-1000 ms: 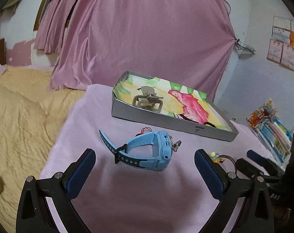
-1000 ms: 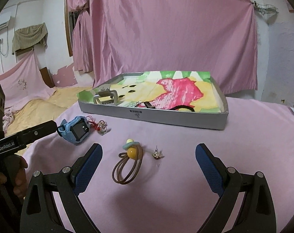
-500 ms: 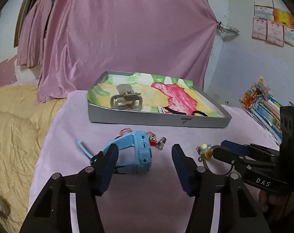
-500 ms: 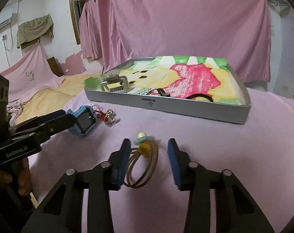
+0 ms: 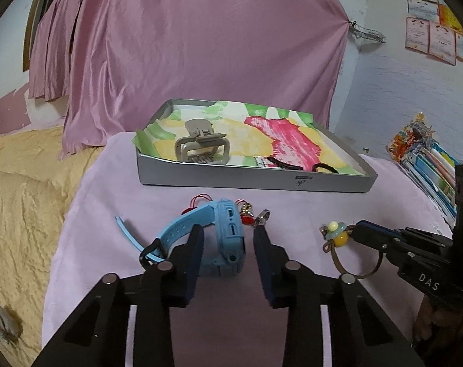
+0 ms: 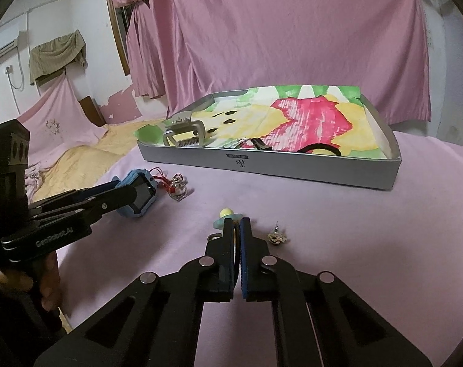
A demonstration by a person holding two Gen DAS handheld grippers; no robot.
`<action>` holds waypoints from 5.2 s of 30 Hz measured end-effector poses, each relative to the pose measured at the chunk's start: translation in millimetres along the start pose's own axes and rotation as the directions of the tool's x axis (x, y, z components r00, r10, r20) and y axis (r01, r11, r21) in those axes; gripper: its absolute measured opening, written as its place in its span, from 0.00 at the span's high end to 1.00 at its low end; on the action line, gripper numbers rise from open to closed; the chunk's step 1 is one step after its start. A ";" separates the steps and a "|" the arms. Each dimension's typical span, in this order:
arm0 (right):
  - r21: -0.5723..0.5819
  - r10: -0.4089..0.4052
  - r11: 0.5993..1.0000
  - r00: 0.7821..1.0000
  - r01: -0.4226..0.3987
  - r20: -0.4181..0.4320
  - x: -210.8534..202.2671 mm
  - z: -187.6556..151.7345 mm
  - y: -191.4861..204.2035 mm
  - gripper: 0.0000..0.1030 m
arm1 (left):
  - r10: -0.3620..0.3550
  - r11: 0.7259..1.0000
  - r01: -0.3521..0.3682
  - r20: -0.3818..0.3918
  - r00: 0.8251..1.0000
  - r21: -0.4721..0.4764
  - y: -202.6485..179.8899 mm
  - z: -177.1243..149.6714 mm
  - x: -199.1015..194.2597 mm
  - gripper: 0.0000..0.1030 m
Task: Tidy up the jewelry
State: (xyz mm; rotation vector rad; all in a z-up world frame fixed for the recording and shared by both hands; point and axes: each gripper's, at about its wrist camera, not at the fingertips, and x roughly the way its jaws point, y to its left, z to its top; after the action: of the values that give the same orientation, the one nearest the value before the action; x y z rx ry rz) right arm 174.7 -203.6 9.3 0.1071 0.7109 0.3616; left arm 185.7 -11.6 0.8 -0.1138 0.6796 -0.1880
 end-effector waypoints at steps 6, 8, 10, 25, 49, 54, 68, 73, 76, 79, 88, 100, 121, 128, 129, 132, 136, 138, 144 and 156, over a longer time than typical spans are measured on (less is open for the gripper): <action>-0.001 0.007 1.000 1.000 -0.007 0.016 -2.2 0.2 0.2 0.97 | -0.010 1.000 0.010 -0.004 1.000 -0.004 -0.4 0.2 -0.8 0.83; -0.008 0.008 1.000 0.999 -0.007 0.035 -5.3 0.0 1.3 0.97 | -0.015 1.000 0.015 -0.003 1.000 -0.005 -2.0 -1.0 -1.7 0.83; -0.019 0.007 1.000 0.999 -0.006 0.048 -8.3 -0.9 2.4 0.97 | -0.022 1.000 0.022 0.006 1.000 -0.011 -3.1 -1.9 -4.7 0.84; -0.050 -0.044 0.997 0.967 0.058 0.250 -47.2 46.3 -10.2 0.98 | -0.082 0.996 0.084 0.156 0.984 -0.003 -23.8 42.1 -20.7 0.84; 0.148 -0.126 0.983 0.983 0.105 0.137 41.4 88.1 -81.8 0.97 | -0.109 0.994 0.109 0.020 0.994 -0.026 -48.4 97.3 88.3 0.84; 0.156 -0.121 0.982 0.986 0.103 0.111 50.8 88.1 -83.8 0.97 | -0.110 0.994 0.110 -0.028 0.993 -0.006 -52.9 93.0 98.1 0.82; 0.184 -0.181 0.969 0.982 0.167 0.061 52.3 83.3 -89.8 0.73 | -0.117 0.993 0.117 -0.017 0.993 -0.020 -52.7 92.8 92.5 0.81; 0.163 -0.218 0.966 0.969 0.199 0.114 34.9 80.8 -83.5 0.60 | -0.112 0.994 0.112 0.029 0.993 -0.005 -54.6 89.7 73.6 0.65; 0.155 -0.226 0.967 0.964 0.204 0.141 23.0 76.9 -80.9 0.60 | -0.121 0.992 0.124 0.076 0.990 -0.029 -50.2 85.3 59.0 0.32; 0.147 -0.241 0.965 0.956 0.217 0.166 10.5 72.1 -77.3 0.51 | -0.120 0.992 0.125 0.119 0.986 -0.035 -47.1 82.3 44.8 0.32; 0.116 -0.256 0.966 0.929 0.233 0.268 -30.8 50.6 -58.2 0.17 | -0.052 0.998 0.056 0.243 0.969 -0.013 -37.9 62.3 -3.7 0.07; 0.048 -0.247 0.967 0.875 0.250 0.417 -78.2 19.2 -26.4 0.09 | 0.030 0.997 -0.050 0.278 0.960 0.065 -30.5 26.4 -39.9 0.01; 0.016 -0.222 0.974 0.951 0.224 0.217 -55.9 -2.9 -18.0 0.08 | 0.084 0.990 -0.102 0.170 0.982 0.095 -2.0 0.0 -39.0 0.01; 0.041 -0.205 0.978 0.974 0.202 0.092 -31.1 -1.8 -26.3 0.09 | 0.044 0.996 -0.049 0.075 0.996 0.070 1.0 5.4 -20.2 0.01; 0.039 -0.203 0.979 0.976 0.201 0.074 -27.8 -1.2 -27.5 0.09 | 0.040 0.997 -0.044 0.065 0.997 0.069 1.1 6.1 -17.4 0.01; 0.033 -0.186 0.982 0.982 0.185 0.029 -16.4 1.6 -27.7 0.17 | 0.028 0.997 -0.031 0.036 0.999 0.067 0.3 6.9 -10.0 0.01; 0.032 -0.169 0.985 0.985 0.170 -0.026 -3.2 2.6 -28.6 0.38 | 0.005 0.997 -0.006 0.012 1.000 0.077 -3.1 9.5 -4.3 0.06; 0.030 -0.158 0.987 0.987 0.159 -0.041 1.2 3.4 -27.7 0.41 | 0.001 0.996 -0.001 0.005 1.000 0.090 -6.0 10.7 -1.7 0.12; 0.023 -0.114 0.993 0.989 0.116 -0.095 12.5 5.0 -24.9 0.58 | -0.052 0.992 0.059 -0.067 0.996 0.113 -13.7 15.6 13.5 0.33; 0.004 -0.073 0.997 0.987 0.074 -0.145 23.8 10.6 -19.3 0.74 | -0.082 0.980 0.103 -0.127 0.989 0.172 -30.2 24.8 30.5 0.47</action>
State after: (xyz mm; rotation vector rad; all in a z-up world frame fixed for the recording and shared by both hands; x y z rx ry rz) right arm 203.8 -212.7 -1.6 0.0635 0.8577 0.2976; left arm 220.6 -46.4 6.3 0.0377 0.7742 -0.3464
